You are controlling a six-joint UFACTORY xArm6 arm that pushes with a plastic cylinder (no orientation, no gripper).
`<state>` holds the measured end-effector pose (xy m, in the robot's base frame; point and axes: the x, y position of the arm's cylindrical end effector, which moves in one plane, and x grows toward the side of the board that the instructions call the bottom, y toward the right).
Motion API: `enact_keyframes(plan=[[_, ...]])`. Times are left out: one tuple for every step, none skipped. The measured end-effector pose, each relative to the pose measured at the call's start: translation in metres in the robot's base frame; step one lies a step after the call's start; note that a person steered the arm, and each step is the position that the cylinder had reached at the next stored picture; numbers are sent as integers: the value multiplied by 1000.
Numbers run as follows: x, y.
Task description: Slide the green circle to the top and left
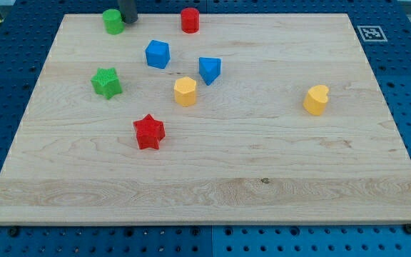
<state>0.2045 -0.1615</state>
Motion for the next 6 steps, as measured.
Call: enact_keyframes(plan=[[4,22],[16,27],[23,27],[30,22],[24,9],[15,-18]])
